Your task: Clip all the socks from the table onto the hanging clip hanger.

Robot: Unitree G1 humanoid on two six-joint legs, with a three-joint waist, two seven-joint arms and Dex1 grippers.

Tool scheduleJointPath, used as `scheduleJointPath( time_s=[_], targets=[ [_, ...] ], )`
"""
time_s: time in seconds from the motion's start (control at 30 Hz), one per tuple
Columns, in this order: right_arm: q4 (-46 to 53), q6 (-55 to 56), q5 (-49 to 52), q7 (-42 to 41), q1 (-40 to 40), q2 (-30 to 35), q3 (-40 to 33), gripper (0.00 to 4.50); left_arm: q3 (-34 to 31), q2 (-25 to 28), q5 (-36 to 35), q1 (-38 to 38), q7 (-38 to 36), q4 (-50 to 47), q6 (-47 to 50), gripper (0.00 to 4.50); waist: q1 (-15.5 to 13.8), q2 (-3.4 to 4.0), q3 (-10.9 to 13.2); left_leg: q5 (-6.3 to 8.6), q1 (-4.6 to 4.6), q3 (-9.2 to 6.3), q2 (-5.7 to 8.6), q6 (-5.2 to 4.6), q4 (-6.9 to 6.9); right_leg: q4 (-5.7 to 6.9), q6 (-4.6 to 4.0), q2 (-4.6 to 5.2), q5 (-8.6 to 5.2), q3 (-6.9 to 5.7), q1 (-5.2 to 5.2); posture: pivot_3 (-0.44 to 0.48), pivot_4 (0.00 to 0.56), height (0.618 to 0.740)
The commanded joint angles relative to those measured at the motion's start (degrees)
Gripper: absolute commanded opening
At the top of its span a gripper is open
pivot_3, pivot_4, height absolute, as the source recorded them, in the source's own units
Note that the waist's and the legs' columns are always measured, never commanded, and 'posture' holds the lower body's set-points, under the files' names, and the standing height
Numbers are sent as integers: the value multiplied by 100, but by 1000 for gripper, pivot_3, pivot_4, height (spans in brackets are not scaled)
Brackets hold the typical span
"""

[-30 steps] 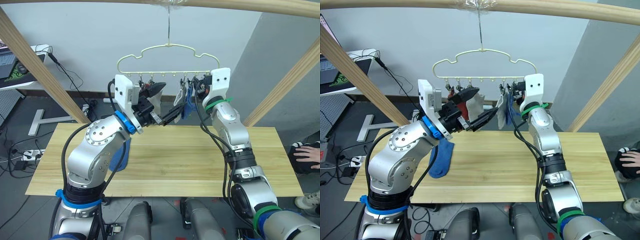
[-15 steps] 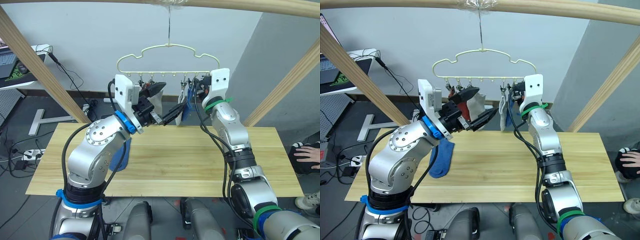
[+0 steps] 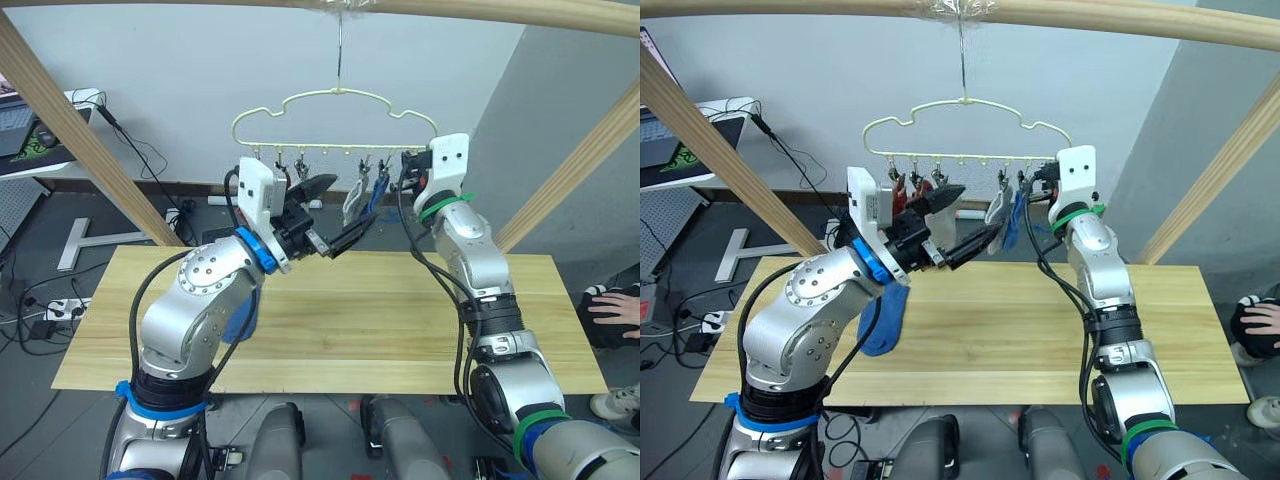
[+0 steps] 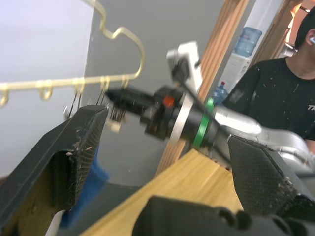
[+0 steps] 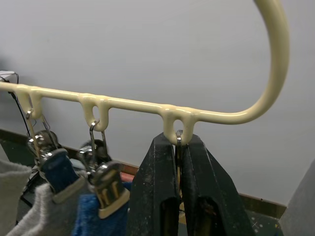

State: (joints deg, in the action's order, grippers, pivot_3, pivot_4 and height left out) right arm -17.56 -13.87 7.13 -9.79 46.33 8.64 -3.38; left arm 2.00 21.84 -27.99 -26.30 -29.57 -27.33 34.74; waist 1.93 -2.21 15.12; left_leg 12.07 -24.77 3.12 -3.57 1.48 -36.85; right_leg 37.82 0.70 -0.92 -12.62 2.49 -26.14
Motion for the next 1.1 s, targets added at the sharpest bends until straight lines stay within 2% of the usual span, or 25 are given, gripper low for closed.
scheduleJointPath(
  time_s=[0.03, 0.23, 0.33, 0.47, 0.6, 0.9, 1.07, 1.1],
  targets=[
    [513, -741, 362, -328, 14, 173, -114, 8, -43, 113, 260, 536, 79, 249, -130, 4500, 8, 0, 0, 0, 0, -1, 0, 0, 1, 0, 0, 0, 0, 0, 0, -9, 274, 740],
    [1254, -1850, 760, -595, -95, 572, -278, 8, -328, 257, 1112, 1434, 554, 1537, -780, 4500, 4, 3, 2, 0, 0, -5, -6, 0, 2, 1, -4, 1, -2, -3, -2, -34, 274, 740],
    [1447, -2108, 826, -649, -125, 737, -309, 8, -443, 339, 1412, 1600, 683, 2131, -1038, 4500, 0, 3, 2, 0, 0, -2, -8, 0, 2, -1, -5, 7, -3, -3, -3, -42, 274, 740],
    [1619, -2484, 940, -637, -149, 860, -411, 8, -565, 476, 1779, 1344, 748, 3499, -1534, 4500, -5, 4, 3, 0, -1, 5, -7, 0, 2, -7, -5, 13, -3, -3, -3, -51, 283, 740],
    [1799, -2691, 994, -580, -187, 842, -410, 8, -542, 503, 1981, 962, 675, 4398, -1955, 4500, -19, 4, 3, 0, -5, 3, -8, 0, 2, -9, -4, 17, -2, -7, -3, -52, 285, 740],
    [1832, -2839, 1026, -583, -151, 840, -380, 8, -329, 501, 2314, 466, 326, 5765, -2345, 4500, -9, 4, 4, 1, -6, 3, -8, -1, 12, -14, -3, 19, -2, -13, -3, -51, 290, 740],
    [1831, -2870, 1029, -603, -126, 869, -402, 8, -222, 479, 2372, 511, -7, 6005, -2320, 4500, -7, 4, 3, 1, -4, 4, -9, -1, 12, -13, -3, 20, -2, -10, -2, -58, 290, 740],
    [1828, -2874, 1028, -605, -123, 874, -402, 0, -219, 461, 2371, 526, -51, 6004, -2312, 4313, -7, 4, 3, 1, -4, 6, -10, -1, 12, -13, -3, 21, -2, -9, -2, -58, 290, 740]
  ],
)
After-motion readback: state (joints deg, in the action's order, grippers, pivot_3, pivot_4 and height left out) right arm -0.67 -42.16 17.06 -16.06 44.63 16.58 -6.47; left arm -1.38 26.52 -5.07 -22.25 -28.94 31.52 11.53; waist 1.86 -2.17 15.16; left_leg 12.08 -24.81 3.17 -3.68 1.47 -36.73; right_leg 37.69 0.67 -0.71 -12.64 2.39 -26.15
